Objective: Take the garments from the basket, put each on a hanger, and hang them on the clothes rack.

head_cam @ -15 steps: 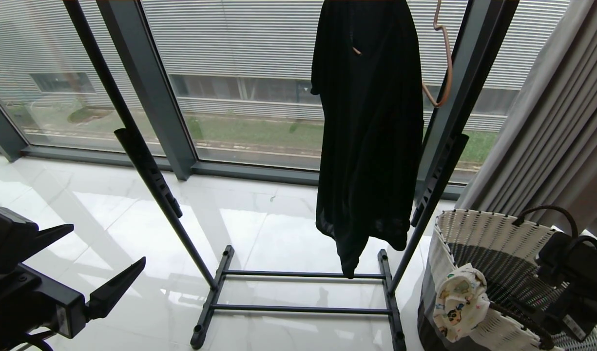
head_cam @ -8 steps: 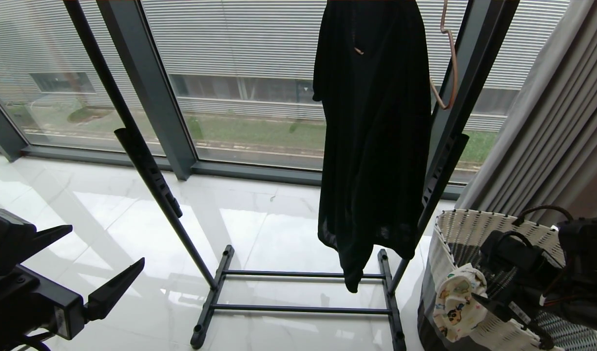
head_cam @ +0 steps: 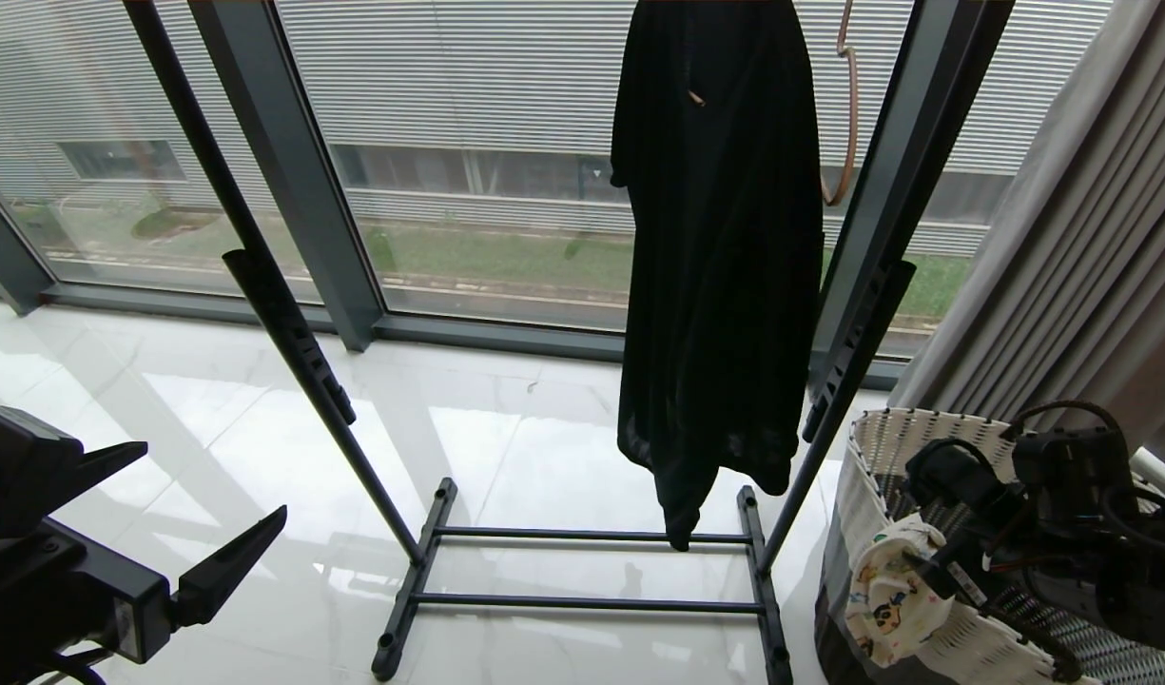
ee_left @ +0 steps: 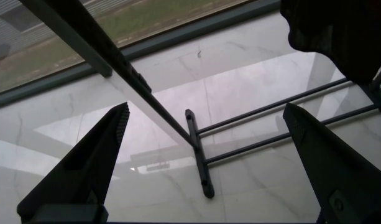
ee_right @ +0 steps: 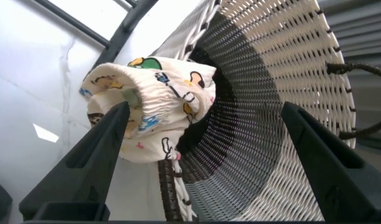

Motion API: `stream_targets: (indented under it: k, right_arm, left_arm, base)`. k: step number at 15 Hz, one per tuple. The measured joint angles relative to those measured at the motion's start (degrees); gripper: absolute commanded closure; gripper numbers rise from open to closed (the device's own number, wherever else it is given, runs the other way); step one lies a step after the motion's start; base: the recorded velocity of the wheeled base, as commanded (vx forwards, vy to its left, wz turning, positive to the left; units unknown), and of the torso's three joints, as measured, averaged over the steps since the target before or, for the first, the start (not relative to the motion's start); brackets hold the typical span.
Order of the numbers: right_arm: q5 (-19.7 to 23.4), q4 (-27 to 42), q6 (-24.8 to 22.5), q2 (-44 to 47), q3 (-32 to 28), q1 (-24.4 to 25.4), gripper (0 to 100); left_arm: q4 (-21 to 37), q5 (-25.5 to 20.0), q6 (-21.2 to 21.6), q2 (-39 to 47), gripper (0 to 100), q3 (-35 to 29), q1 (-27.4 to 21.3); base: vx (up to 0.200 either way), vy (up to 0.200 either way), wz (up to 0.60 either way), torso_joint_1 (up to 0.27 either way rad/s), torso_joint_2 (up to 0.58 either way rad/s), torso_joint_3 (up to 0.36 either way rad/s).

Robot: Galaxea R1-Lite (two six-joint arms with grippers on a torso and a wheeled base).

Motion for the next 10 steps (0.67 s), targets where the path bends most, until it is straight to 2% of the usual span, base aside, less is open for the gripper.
stream_targets:
  k: [3, 6, 9, 10]
  right_arm:
    - [-0.11, -0.5, 0.0, 1.66, -0.26, -1.01, 0]
    - [-0.35, -3.97, 0.0, 4.11, -0.45, -1.18, 0]
    - [-3.25, -8.0, 0.06, 7.33, -0.99, -1.23, 0]
    - [-3.38, -8.33, 0.09, 8.0, -1.07, -1.23, 100]
  left_arm:
    - [0.0, 0.0, 0.0, 0.07, 0, 0.0, 0.0]
    - [-0.02, 0.0, 0.0, 0.07, 0, 0.0, 0.0]
    - [0.0, -0.01, -0.05, 0.07, 0, 0.05, 0.0]
    - [0.0, -0.01, -0.07, 0.07, 0, 0.05, 0.0]
  base:
    - [0.0, 0.0, 0.0, 0.0, 0.0, 0.0]
    - [0.0, 0.0, 0.0, 0.0, 0.0, 0.0]
    - [0.0, 0.0, 0.0, 0.0, 0.0, 0.0]
    - [0.0, 0.0, 0.0, 0.0, 0.0, 0.0]
